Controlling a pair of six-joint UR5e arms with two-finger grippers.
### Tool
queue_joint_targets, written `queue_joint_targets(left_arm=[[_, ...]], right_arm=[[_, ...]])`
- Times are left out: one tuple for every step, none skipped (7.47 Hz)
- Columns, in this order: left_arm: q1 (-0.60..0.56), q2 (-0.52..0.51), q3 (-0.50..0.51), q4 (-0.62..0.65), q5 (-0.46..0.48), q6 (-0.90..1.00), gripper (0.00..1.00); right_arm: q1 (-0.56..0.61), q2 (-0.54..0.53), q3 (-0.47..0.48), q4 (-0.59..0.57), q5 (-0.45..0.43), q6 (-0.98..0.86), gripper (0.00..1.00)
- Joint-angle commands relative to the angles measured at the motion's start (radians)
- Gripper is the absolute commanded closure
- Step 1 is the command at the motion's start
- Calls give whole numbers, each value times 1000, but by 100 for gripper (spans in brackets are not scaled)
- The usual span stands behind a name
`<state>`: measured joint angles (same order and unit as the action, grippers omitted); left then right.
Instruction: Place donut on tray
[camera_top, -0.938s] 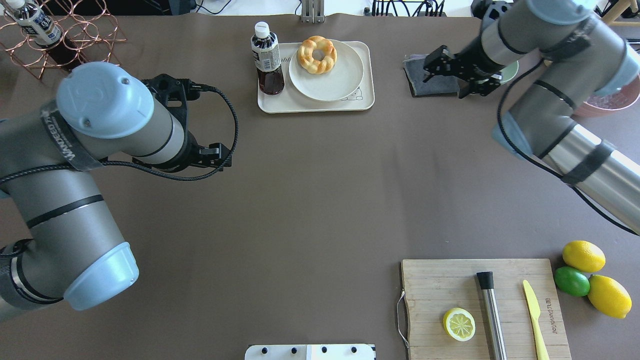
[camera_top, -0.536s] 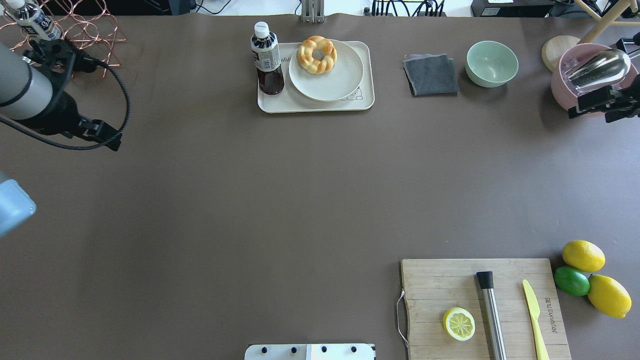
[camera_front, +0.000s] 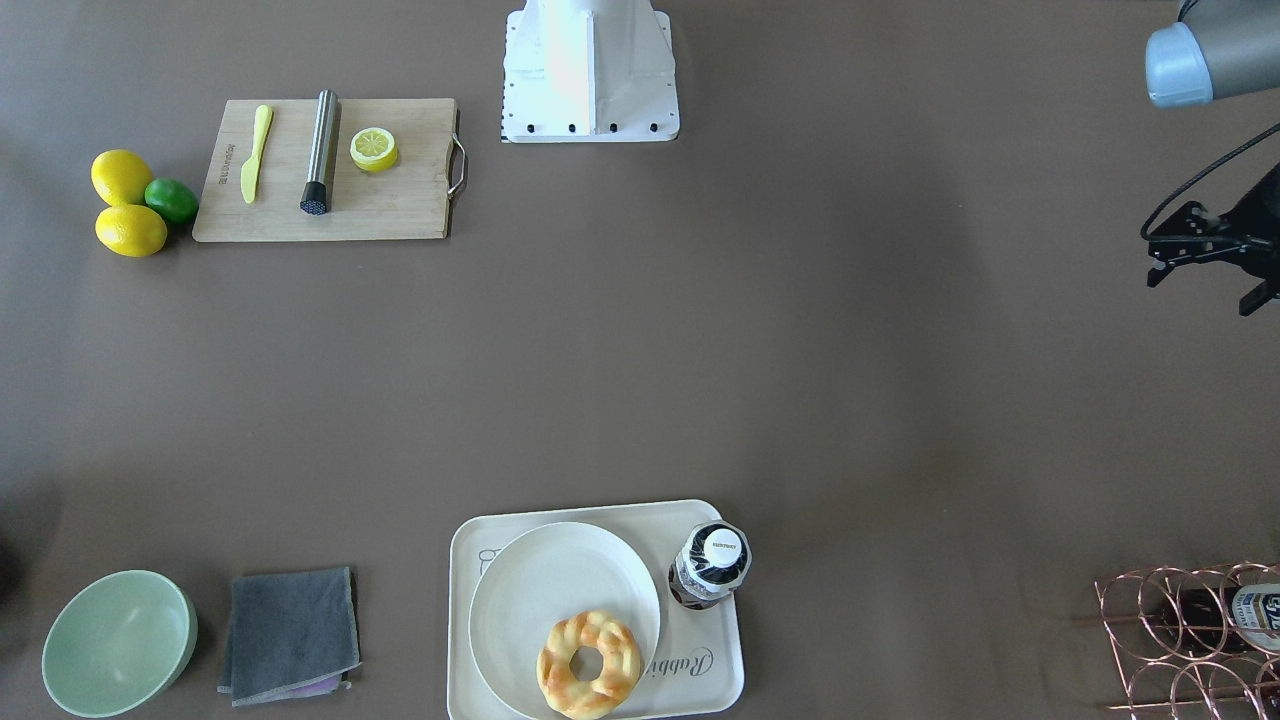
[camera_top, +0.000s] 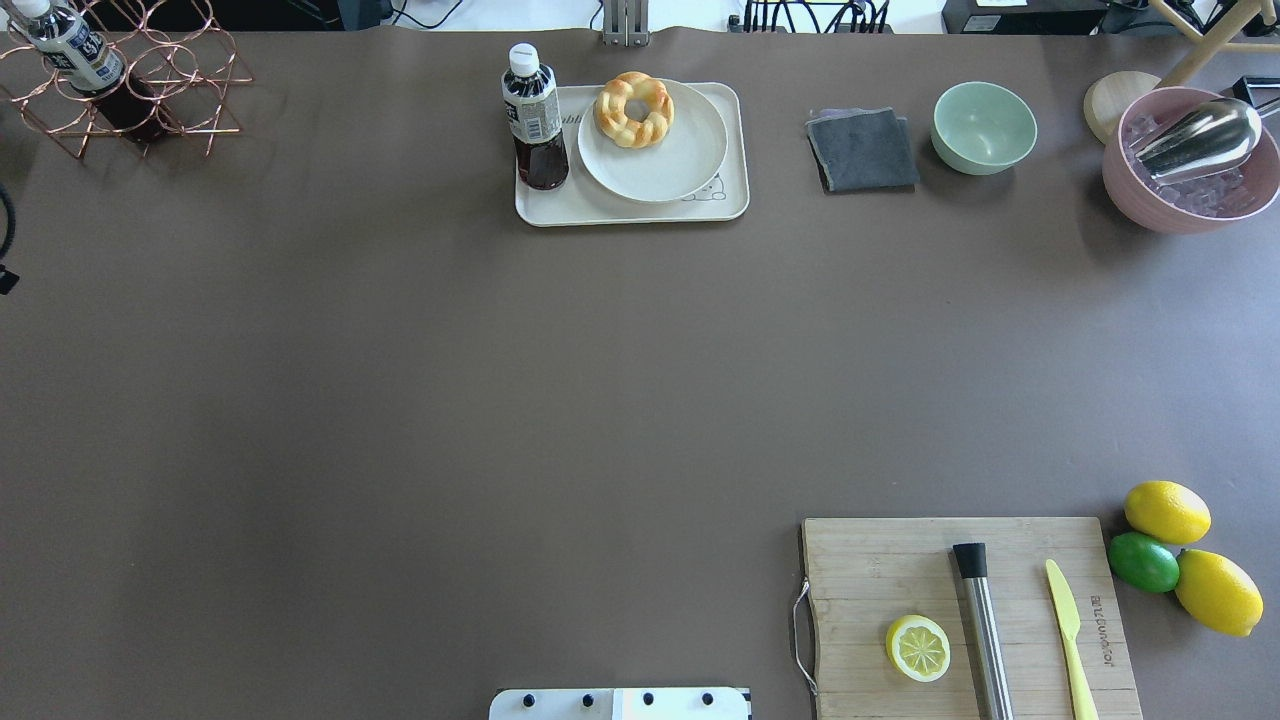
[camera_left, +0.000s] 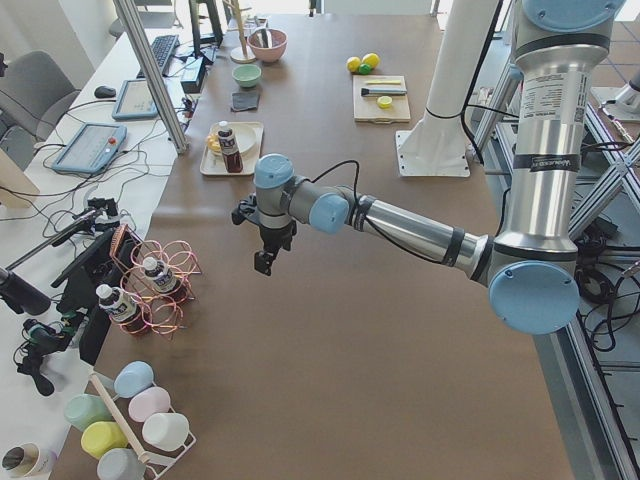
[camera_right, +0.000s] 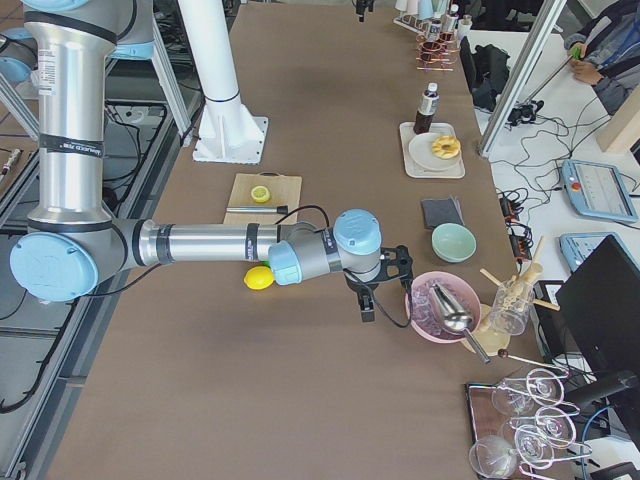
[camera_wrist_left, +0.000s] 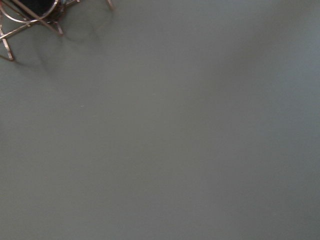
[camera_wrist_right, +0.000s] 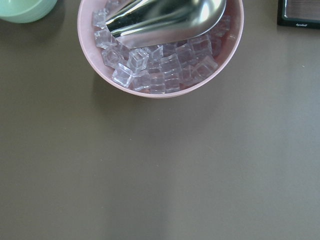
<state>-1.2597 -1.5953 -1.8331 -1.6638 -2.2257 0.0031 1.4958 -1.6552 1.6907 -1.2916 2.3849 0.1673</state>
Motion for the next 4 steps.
queue_joint_targets(left_arm=[[-159,3,161,-2,-66,306,3],[-199,9,179,-1,-102,336,3],[-251,30,186,-1,-174,328,3],[-263,34,193,1,-189,321,2]], right_arm=[[67,-1,1,-121,-3,-178,0],[67,0,-2,-121,-1,-180,0],[67,5,-2,-123,0,-180,0],[67,8,0,-124,0,-180,0]])
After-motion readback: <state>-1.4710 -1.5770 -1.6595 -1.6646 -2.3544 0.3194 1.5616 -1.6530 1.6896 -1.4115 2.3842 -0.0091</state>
